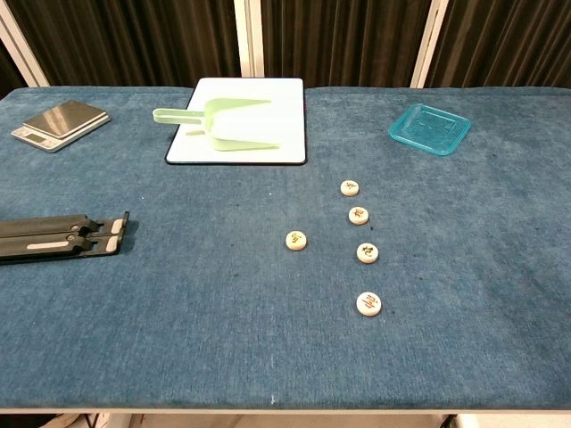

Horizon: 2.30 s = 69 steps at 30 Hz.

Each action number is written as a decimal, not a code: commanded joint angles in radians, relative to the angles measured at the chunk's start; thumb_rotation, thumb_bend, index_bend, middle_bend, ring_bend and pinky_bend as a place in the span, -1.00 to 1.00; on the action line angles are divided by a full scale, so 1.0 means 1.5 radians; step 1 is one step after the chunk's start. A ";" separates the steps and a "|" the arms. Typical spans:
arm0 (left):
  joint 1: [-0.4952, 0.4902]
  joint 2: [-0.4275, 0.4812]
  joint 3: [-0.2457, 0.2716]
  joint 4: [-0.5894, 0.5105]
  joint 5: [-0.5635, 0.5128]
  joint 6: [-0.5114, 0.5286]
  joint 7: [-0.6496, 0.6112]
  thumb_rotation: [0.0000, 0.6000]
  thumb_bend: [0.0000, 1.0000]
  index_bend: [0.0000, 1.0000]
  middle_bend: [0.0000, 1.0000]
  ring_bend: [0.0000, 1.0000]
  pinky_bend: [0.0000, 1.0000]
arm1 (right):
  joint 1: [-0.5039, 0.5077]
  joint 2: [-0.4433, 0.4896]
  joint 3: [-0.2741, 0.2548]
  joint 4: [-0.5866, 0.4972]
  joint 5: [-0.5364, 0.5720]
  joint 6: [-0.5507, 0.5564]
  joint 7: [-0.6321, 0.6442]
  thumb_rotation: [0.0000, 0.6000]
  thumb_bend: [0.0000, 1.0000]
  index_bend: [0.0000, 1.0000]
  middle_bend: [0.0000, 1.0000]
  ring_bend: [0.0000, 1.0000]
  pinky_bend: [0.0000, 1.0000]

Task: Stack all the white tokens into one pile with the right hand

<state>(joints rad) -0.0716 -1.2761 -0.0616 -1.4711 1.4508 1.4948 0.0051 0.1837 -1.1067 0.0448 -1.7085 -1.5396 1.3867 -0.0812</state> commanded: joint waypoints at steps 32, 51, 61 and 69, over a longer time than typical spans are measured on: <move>0.023 0.004 0.006 -0.004 0.011 0.031 -0.006 1.00 -0.83 -0.65 -0.73 -0.85 -1.00 | 0.217 -0.280 -0.034 0.110 -0.095 -0.308 -0.134 1.00 -0.20 -0.16 -0.75 -0.92 -0.87; 0.023 -0.003 0.003 0.010 0.004 0.024 -0.016 1.00 -0.83 -0.65 -0.73 -0.85 -1.00 | 0.248 -0.315 -0.041 0.141 -0.066 -0.313 -0.143 1.00 -0.09 0.00 -0.69 -0.88 -0.86; 0.025 -0.008 0.003 0.022 0.003 0.024 -0.027 1.00 -0.83 -0.65 -0.73 -0.85 -1.00 | 0.257 -0.324 -0.039 0.147 -0.059 -0.298 -0.153 1.00 0.03 0.13 -0.63 -0.83 -0.83; 0.025 -0.008 0.003 0.026 0.006 0.025 -0.031 1.00 -0.83 -0.65 -0.73 -0.85 -1.00 | 0.292 -0.323 0.027 0.129 -0.010 -0.306 -0.177 1.00 0.03 0.12 -0.63 -0.83 -0.83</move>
<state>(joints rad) -0.0341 -1.2888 -0.0576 -1.4325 1.4600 1.5329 -0.0408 0.6024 -1.5868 0.0596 -1.5107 -1.5792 0.9413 -0.3317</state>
